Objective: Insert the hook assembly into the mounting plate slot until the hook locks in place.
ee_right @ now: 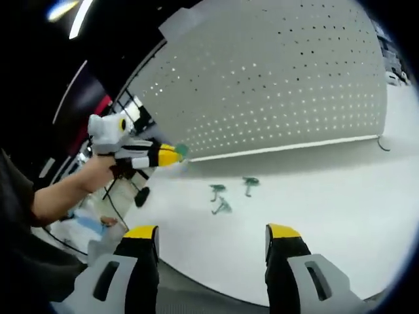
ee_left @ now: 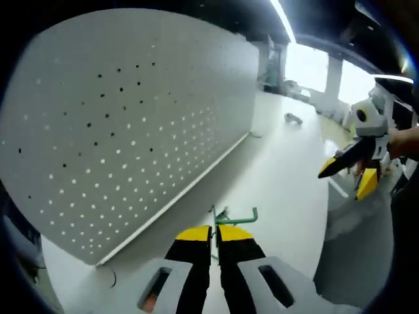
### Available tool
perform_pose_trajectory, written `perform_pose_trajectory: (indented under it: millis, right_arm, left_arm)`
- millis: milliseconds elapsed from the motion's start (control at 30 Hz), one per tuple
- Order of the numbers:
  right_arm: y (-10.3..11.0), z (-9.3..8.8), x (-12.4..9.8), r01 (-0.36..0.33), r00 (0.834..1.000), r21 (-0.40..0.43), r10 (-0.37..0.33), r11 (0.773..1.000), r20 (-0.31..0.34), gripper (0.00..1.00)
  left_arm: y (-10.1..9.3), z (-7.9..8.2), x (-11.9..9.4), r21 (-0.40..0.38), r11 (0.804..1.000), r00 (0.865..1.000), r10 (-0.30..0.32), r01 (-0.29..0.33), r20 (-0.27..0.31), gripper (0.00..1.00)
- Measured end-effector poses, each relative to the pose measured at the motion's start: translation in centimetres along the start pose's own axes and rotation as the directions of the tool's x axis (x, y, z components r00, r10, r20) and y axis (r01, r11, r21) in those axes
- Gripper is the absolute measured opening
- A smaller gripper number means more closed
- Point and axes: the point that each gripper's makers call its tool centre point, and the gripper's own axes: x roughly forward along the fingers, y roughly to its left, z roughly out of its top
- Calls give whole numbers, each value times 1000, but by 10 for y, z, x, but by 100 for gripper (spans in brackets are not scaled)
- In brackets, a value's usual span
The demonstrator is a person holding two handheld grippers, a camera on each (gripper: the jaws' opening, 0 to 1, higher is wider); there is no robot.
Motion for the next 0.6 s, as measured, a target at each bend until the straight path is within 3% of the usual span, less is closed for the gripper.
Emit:
perform_pose_trajectory:
  millis: [200,400,600]
  right_arm:
    - [12,12,5,-33,999,0,33,999,32,65]
    - [28,22,8,-64,996,-6,65,998,60,63]
    - [50,38,14,-115,989,-11,115,993,97,57]
  left_arm:
    - [-17,19,-12,-83,996,997,-15,21,72,2]
    - [-32,21,-16,-81,996,996,-18,26,91,2]
    - [-45,32,-20,-151,987,988,-36,59,153,2]
